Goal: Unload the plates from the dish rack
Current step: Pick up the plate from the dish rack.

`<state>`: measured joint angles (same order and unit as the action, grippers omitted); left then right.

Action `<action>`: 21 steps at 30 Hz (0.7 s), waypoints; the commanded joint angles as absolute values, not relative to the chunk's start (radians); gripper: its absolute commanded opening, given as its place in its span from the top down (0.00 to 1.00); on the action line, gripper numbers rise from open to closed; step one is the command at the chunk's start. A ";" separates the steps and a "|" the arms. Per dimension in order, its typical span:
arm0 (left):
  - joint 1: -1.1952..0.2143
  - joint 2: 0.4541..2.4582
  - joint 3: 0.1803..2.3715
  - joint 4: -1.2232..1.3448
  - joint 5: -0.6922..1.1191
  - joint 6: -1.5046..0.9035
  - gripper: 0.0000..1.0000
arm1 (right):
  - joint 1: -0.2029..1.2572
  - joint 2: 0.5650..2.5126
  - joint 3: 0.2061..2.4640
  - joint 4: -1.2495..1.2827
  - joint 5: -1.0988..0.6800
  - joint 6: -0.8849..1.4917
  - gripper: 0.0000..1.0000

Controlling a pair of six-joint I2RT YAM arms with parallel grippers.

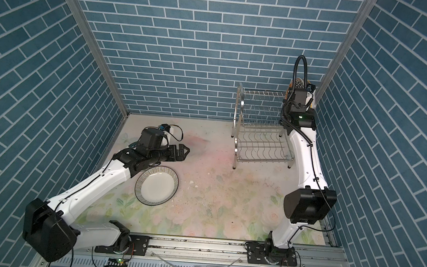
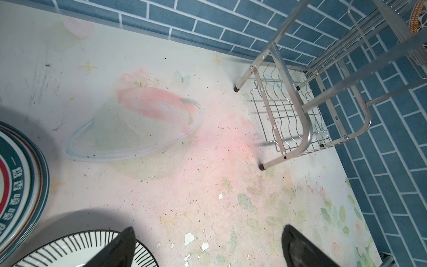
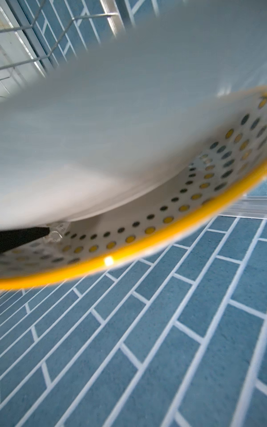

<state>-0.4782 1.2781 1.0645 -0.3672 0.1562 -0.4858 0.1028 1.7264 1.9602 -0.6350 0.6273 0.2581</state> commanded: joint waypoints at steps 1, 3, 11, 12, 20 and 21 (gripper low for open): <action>-0.481 1.287 1.050 -0.353 0.168 -0.491 0.01 | 0.109 1.709 1.937 -0.552 0.617 0.288 1.00; -0.482 1.285 1.049 -0.354 0.167 -0.489 0.01 | 0.109 1.710 1.932 -0.547 0.612 0.291 1.00; -0.480 1.287 1.049 -0.353 0.166 -0.491 0.01 | 0.110 1.702 1.944 -0.542 0.608 0.274 1.00; -0.482 1.289 1.049 -0.350 0.167 -0.493 0.01 | 0.110 1.696 1.942 -0.538 0.609 0.268 1.00; -0.481 1.295 1.049 -0.343 0.177 -0.500 0.01 | 0.110 1.615 1.885 -0.454 0.622 0.219 1.00; -0.482 1.295 1.049 -0.344 0.178 -0.500 0.01 | 0.109 1.603 1.871 -0.437 0.624 0.217 1.00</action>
<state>-0.4782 1.2854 1.0557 -0.3603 0.1680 -0.4969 0.1043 1.6905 1.8946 -0.5785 0.6212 0.2417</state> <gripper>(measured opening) 0.994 0.122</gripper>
